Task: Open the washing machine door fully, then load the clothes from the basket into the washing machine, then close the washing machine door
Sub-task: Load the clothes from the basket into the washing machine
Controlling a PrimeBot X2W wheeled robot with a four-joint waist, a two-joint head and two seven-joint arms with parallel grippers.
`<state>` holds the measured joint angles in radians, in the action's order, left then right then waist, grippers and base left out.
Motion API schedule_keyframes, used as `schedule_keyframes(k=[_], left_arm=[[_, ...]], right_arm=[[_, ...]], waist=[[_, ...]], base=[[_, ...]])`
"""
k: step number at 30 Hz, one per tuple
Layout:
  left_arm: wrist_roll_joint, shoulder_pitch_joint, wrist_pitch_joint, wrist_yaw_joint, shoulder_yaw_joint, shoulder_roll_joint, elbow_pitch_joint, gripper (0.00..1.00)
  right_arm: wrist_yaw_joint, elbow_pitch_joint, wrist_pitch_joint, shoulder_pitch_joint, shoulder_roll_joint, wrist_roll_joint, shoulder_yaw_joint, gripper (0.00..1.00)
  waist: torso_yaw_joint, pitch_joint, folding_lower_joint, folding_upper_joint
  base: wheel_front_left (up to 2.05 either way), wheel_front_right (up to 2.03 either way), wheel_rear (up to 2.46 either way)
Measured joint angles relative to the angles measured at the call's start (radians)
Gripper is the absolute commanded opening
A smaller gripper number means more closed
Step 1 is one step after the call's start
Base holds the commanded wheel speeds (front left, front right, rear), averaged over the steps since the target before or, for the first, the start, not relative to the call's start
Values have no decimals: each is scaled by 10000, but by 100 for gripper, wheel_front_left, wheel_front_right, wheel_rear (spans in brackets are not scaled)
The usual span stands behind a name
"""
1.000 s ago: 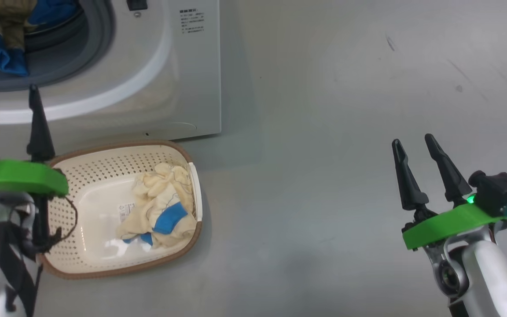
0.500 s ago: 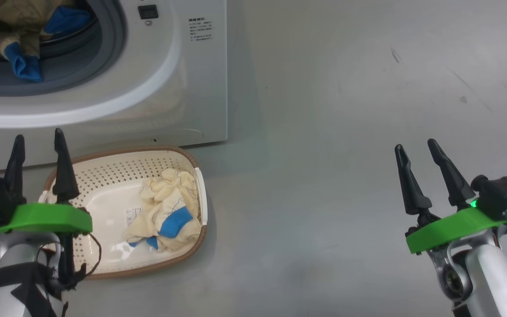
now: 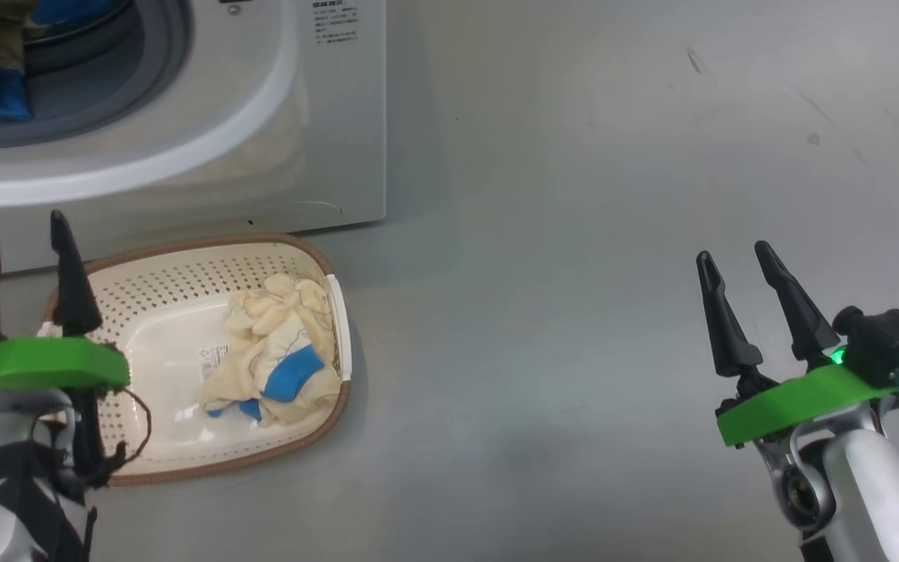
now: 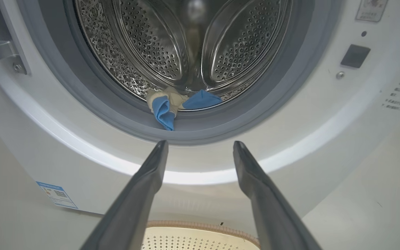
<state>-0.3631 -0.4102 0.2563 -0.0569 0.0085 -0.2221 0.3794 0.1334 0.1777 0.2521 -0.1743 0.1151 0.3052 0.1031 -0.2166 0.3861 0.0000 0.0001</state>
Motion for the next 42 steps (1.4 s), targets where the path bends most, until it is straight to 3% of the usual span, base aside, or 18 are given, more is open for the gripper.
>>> schedule_keyframes(k=[7, 22, 34, 42], left_arm=[[23, -1236, -238, -44, 128, -477, 828, 100], [96, -5146, -2194, -219, 232, -2337, 3160, 100], [-94, -6459, -3187, -376, 182, -2788, 4824, 100], [-67, -7039, -3620, -150, -12, -2899, 5868, 100]], right_arm=[[0, -86, 0, -278, -104, 15, 4, 100], [0, -209, 0, -1031, -374, 219, 362, 100], [0, -38, 0, -1298, -562, 366, 593, 100], [0, -25, 0, -1305, -610, 382, 650, 100]], waist=[[-252, 586, 1, 0], [-953, 2083, 2, -1], [-1437, 2284, 0, -1], [-1644, 2364, 0, -1]], base=[[0, 0, 0], [0, 0, 0], [0, 0, 0], [0, 0, 0]])
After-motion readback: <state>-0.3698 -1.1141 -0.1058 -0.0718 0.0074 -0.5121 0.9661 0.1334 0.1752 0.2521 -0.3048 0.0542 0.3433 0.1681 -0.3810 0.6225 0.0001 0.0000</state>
